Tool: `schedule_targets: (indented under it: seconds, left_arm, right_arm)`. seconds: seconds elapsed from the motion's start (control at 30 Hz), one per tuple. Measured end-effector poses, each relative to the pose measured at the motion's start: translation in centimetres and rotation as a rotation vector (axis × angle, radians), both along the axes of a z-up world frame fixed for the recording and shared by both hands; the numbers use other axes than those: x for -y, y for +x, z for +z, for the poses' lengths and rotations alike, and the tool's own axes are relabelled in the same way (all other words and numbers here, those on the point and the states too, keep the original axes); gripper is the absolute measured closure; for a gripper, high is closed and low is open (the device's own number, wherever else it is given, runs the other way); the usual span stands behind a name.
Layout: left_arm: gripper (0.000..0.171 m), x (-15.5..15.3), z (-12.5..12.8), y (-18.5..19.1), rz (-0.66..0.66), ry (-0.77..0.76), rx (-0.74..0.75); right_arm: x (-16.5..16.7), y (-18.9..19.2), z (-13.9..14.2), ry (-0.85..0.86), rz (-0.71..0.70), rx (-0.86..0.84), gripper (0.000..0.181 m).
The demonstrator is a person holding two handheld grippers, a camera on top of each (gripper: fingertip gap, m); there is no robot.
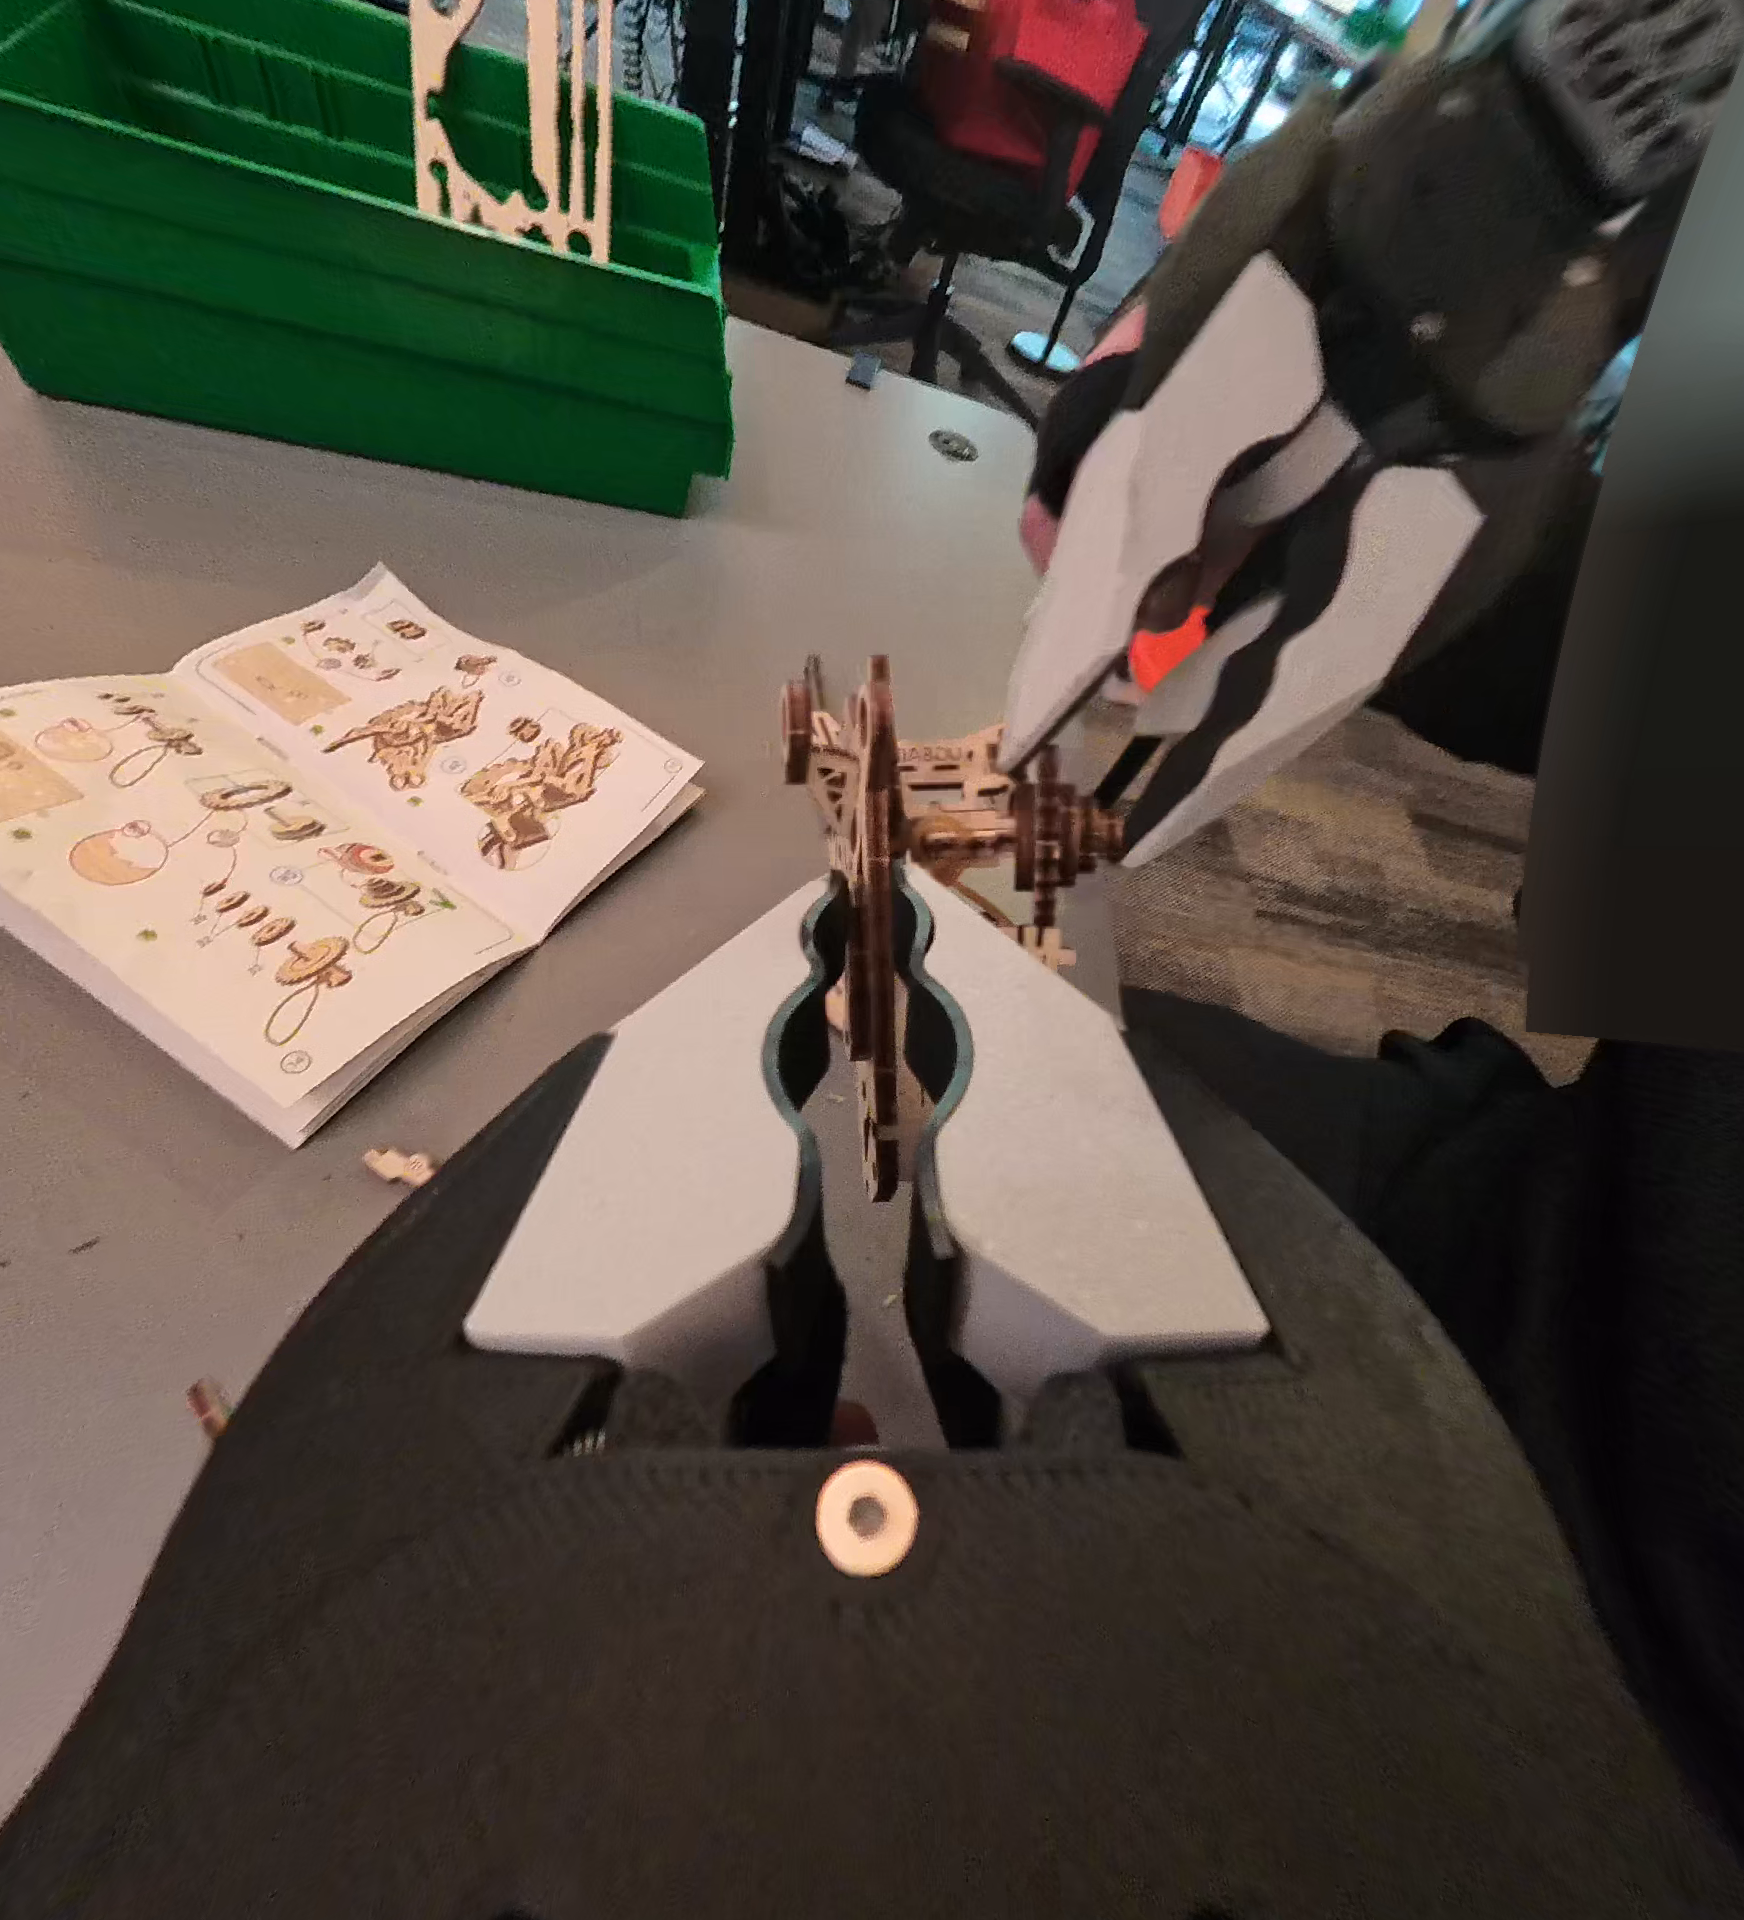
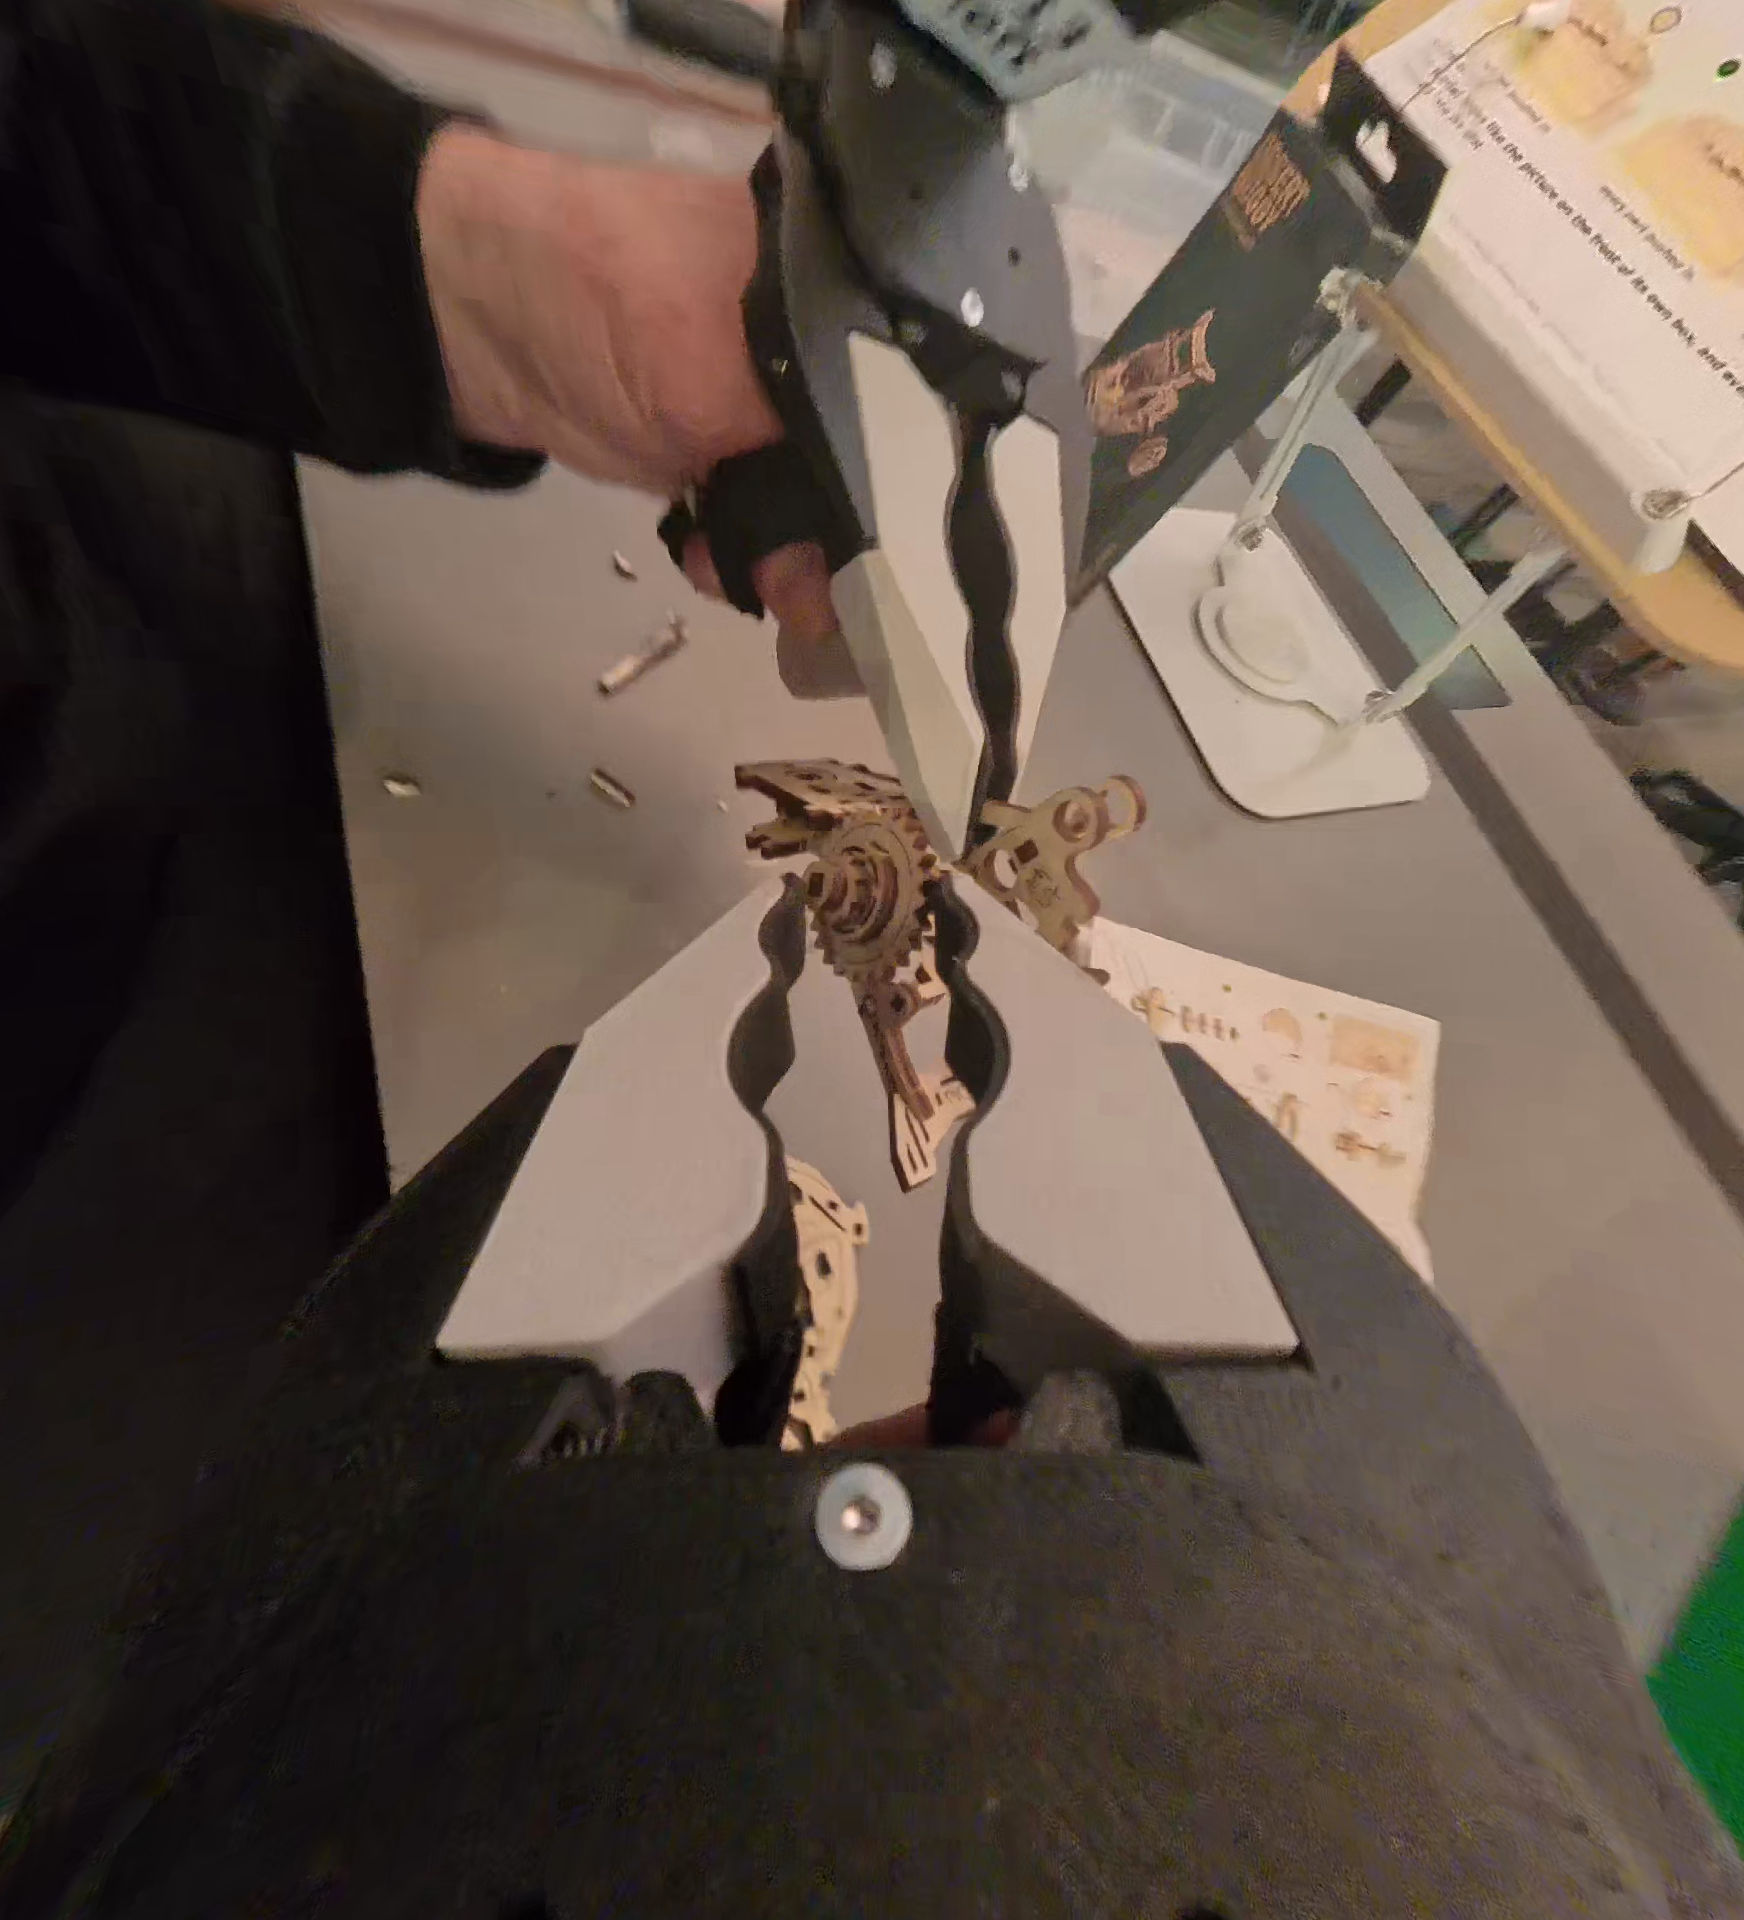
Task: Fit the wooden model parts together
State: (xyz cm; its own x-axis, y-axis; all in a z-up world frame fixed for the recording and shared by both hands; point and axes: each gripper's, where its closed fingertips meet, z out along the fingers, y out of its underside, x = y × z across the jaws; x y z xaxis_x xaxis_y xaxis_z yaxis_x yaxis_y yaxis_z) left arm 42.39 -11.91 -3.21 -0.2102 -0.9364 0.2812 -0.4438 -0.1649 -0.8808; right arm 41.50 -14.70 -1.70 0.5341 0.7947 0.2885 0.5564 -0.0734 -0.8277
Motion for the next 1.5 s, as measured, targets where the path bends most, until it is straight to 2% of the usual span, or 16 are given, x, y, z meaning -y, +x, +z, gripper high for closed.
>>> schedule_targets:
  seconds: [0.2, 0.3, 0.47, 0.7, 0.83, 0.97, 1.3, 1.5]
  left_arm:
    - [0.167, 0.4, -0.1, 0.5, -0.021, -0.003, 0.003]
    - [0.167, 0.5, -0.2, 0.7, -0.024, -0.008, 0.0]
    - [0.167, 0.6, -0.4, 0.8, -0.029, -0.008, -0.004]
    - [0.167, 0.8, -0.6, 1.0, -0.039, 0.012, -0.003]
    - [0.167, 0.7, -0.7, 1.1, -0.032, 0.027, -0.008]
    - [0.167, 0.2, -0.8, 1.1, -0.008, 0.054, -0.014]
    - [0.167, -0.1, -1.2, 1.7, 0.021, 0.132, -0.041]
    - [0.167, 0.0, -1.4, 1.8, 0.024, 0.194, -0.057]
  right_arm:
    - [-0.2, 0.5, 0.7, -0.028, 0.027, -0.181, 0.16]
    - [-0.3, 0.3, 0.8, 0.001, 0.041, -0.175, 0.16]
    - [-0.1, 0.4, 0.3, 0.105, 0.05, 0.006, 0.16]
    - [0.0, 1.1, -0.6, 0.154, 0.114, 0.22, 0.16]
    - [0.0, 1.2, -0.8, 0.142, 0.131, 0.277, 0.161]
    - [-0.4, 1.6, -1.1, 0.118, 0.087, 0.325, 0.16]
    - [-0.7, 2.3, -1.9, 0.154, 0.019, 0.617, 0.16]
    - [-0.6, 2.3, -1.9, 0.102, 0.035, 0.671, 0.16]
